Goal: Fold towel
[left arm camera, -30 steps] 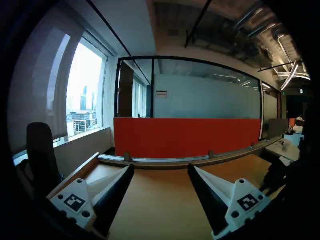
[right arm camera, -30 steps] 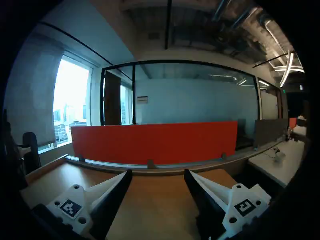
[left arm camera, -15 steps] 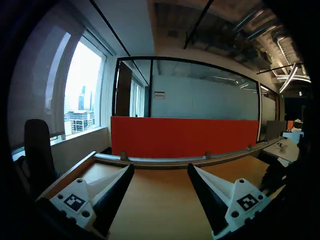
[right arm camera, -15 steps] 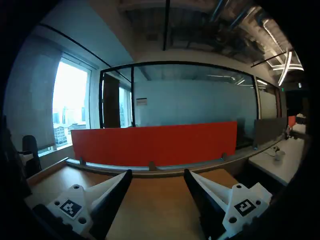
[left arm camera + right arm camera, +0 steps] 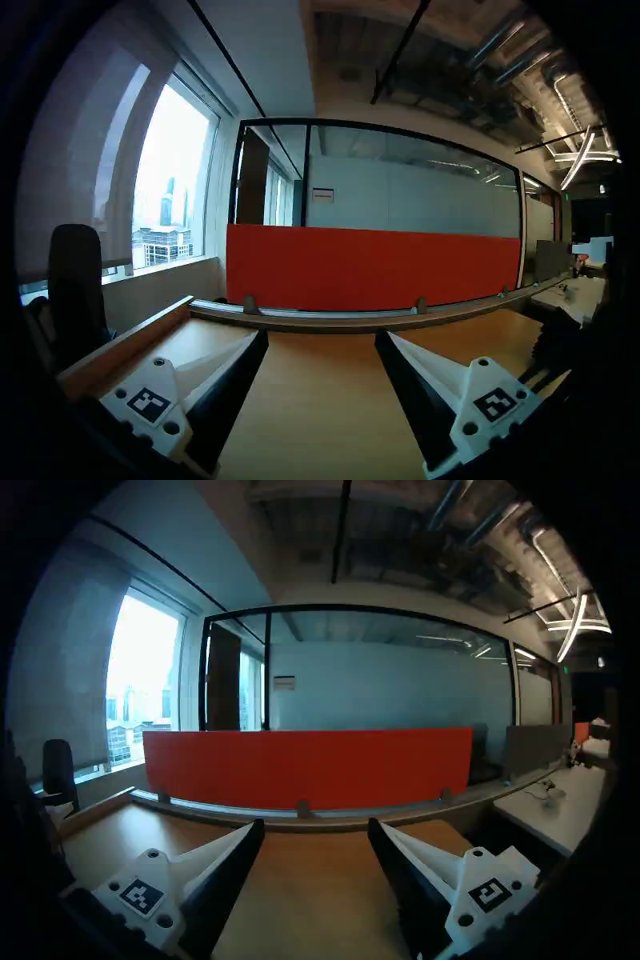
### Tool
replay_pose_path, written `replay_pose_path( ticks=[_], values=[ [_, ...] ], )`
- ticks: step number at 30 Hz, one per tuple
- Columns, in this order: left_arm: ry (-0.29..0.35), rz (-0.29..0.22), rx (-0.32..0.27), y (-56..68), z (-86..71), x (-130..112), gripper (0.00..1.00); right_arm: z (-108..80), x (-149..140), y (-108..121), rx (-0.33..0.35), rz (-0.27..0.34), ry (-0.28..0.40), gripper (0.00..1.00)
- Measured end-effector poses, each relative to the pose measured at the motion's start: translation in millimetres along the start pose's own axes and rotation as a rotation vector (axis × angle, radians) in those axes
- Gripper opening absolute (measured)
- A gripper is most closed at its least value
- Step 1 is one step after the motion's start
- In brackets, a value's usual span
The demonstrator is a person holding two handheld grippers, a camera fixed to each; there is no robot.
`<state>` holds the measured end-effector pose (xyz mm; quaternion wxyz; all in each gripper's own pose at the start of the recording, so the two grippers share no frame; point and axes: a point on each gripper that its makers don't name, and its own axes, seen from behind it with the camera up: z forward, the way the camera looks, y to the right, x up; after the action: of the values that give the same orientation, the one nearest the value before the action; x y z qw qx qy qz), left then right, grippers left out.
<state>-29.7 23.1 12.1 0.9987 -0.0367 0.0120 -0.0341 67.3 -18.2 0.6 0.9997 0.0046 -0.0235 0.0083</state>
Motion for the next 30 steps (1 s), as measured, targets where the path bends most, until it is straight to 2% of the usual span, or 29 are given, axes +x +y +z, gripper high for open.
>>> replay_pose_path(
  ticks=[8,17,30],
  values=[
    [0.019,0.019,0.009,-4.6,-1.6,-30,0.99,-3.2,-16,-18,0.016,0.010,-0.003,1.00],
    [0.030,0.037,0.035,-13.6,-5.9,-65,0.99,-2.6,-24,-23,0.006,0.017,0.010,1.00],
    [0.032,0.050,0.050,-12.3,-6.7,-103,0.99,-0.9,-42,-26,-0.005,-0.020,0.001,1.00]
  ],
)
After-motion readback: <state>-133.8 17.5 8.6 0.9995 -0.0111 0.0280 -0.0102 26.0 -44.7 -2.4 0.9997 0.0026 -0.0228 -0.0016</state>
